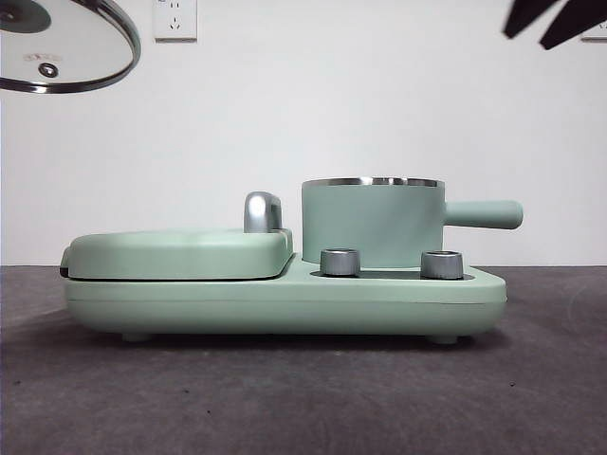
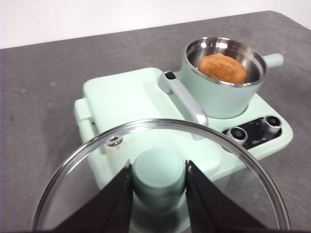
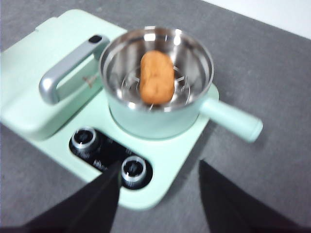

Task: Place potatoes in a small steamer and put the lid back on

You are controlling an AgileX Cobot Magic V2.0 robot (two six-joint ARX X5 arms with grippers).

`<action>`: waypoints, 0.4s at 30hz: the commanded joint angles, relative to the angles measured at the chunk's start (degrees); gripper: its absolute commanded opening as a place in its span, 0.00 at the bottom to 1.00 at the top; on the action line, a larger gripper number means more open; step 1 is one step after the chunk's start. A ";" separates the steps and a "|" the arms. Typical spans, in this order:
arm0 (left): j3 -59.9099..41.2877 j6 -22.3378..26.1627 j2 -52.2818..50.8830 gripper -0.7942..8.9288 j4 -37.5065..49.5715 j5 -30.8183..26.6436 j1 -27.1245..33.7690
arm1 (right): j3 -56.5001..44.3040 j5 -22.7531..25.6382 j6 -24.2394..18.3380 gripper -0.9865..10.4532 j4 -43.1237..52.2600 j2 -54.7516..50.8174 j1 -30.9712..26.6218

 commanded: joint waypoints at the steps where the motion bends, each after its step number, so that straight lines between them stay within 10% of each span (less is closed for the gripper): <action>1: 0.96 -0.02 1.27 0.10 3.08 1.88 -0.26 | -3.39 -0.24 1.57 0.27 0.13 -5.20 0.31; 12: 0.96 1.97 13.29 0.10 21.05 4.79 -3.82 | -16.41 -0.20 5.51 0.26 -0.85 -25.99 0.31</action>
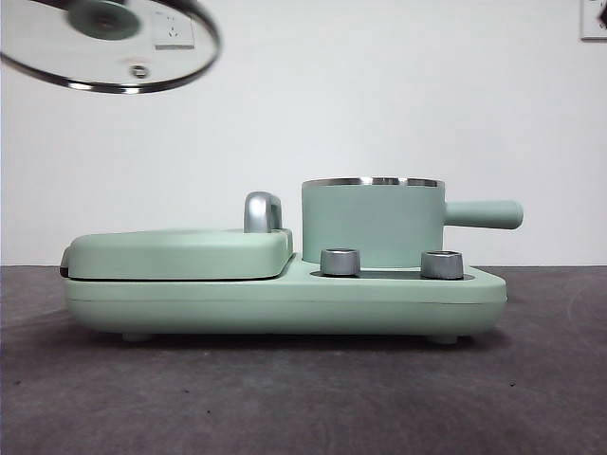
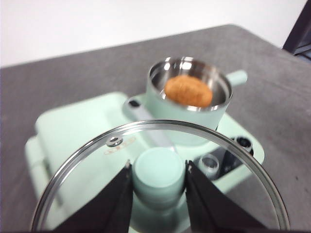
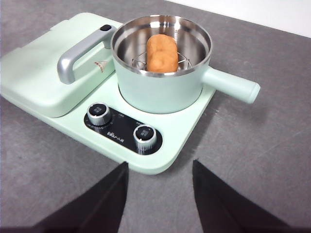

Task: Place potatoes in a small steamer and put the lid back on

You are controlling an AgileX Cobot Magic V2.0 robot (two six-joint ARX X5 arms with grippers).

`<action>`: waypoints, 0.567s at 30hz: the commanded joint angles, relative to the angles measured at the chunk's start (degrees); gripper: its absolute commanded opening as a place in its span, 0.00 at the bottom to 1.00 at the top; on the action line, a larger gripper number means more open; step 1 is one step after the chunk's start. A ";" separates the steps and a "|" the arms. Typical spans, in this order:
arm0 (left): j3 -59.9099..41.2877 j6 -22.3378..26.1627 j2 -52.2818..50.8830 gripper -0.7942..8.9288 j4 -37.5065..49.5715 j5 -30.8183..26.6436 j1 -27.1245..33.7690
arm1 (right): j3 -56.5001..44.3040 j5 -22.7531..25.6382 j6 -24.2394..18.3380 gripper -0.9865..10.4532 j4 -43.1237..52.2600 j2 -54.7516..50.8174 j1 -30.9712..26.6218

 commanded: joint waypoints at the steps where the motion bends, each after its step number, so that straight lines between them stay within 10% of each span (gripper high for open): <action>1: 0.96 1.33 4.00 0.10 7.93 0.42 -1.44 | -1.20 -0.13 2.58 0.26 -0.72 -3.76 0.28; 17: 10.21 3.80 32.11 0.10 31.63 0.50 -9.51 | -1.75 0.48 3.21 0.26 -9.01 -8.33 0.28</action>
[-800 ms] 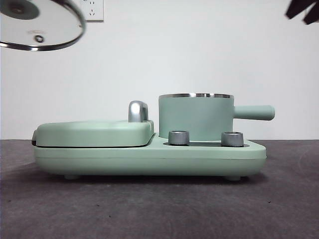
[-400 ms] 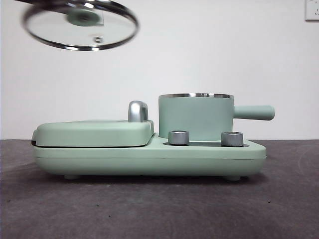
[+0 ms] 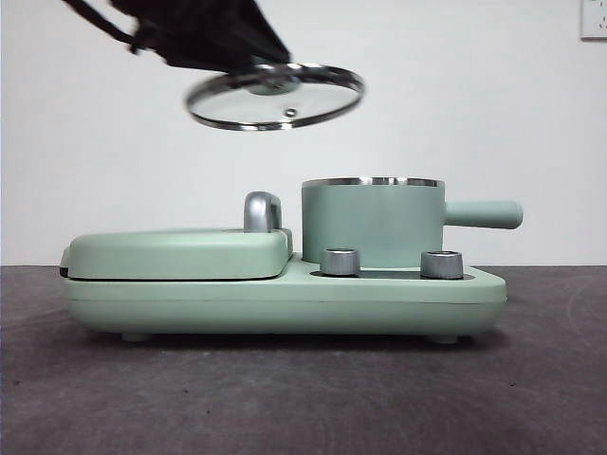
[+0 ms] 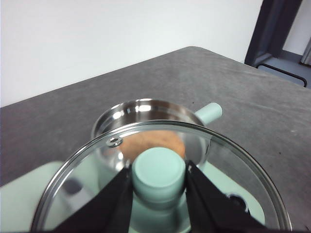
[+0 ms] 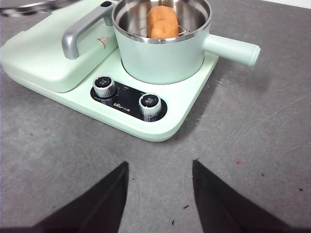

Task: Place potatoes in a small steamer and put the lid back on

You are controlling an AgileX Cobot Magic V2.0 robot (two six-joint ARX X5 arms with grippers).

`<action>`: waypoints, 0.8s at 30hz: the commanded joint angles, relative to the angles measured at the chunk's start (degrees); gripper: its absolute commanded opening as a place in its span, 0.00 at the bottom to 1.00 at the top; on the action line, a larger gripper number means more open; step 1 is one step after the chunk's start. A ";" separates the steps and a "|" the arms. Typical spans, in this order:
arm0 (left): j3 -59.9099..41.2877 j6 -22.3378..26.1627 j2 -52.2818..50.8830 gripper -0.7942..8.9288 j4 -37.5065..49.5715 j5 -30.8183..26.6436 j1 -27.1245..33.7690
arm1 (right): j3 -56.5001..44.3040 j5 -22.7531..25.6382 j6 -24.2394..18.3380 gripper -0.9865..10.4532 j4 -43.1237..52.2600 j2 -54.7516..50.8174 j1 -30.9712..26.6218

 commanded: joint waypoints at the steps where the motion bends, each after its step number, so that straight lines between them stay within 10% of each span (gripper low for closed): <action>1: 5.57 2.08 4.57 0.10 2.71 0.22 -1.27 | 0.15 0.07 0.37 0.26 0.20 0.02 0.28; 24: 28.30 7.02 31.39 0.10 5.18 0.24 -2.69 | 0.15 0.09 0.33 0.26 -2.36 0.04 0.28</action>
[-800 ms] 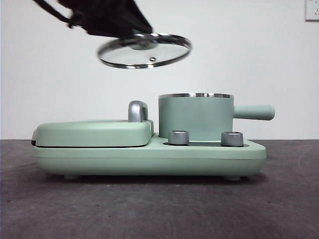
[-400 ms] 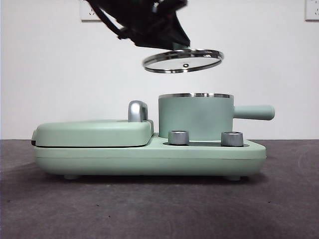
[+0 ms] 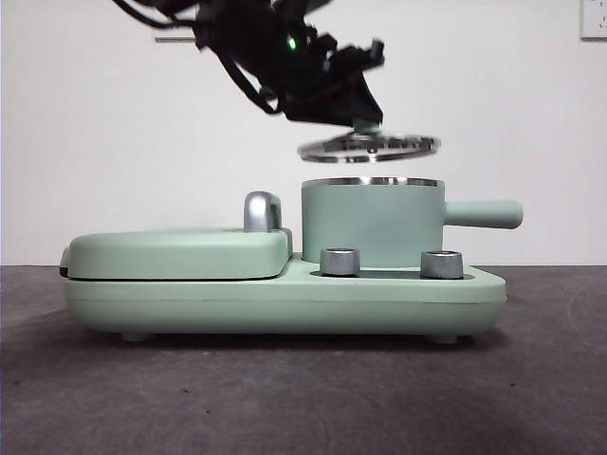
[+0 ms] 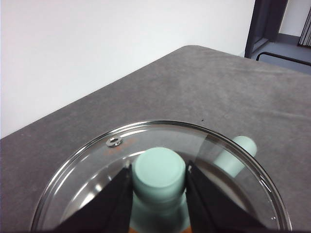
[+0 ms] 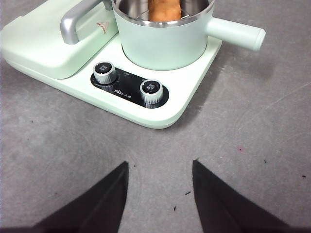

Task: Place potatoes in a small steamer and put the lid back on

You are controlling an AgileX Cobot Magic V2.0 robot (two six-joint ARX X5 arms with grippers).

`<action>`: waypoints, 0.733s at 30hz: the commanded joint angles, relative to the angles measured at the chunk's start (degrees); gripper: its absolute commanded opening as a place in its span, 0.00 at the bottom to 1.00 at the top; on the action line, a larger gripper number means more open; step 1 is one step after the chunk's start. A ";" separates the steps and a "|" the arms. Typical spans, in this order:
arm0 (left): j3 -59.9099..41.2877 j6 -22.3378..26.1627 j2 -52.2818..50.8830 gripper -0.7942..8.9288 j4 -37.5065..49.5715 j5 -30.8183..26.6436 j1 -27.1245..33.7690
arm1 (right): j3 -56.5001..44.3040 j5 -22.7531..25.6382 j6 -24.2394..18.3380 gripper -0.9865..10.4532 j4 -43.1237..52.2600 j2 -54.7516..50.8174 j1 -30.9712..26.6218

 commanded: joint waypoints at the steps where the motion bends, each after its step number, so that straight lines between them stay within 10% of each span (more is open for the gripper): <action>1: 2.21 1.05 1.92 0.10 2.25 0.22 -0.52 | 0.15 0.09 0.35 0.26 0.22 0.04 0.28; 22: 2.21 2.12 4.90 0.10 2.08 0.22 -0.52 | 0.15 0.26 0.39 0.26 -0.02 0.04 0.28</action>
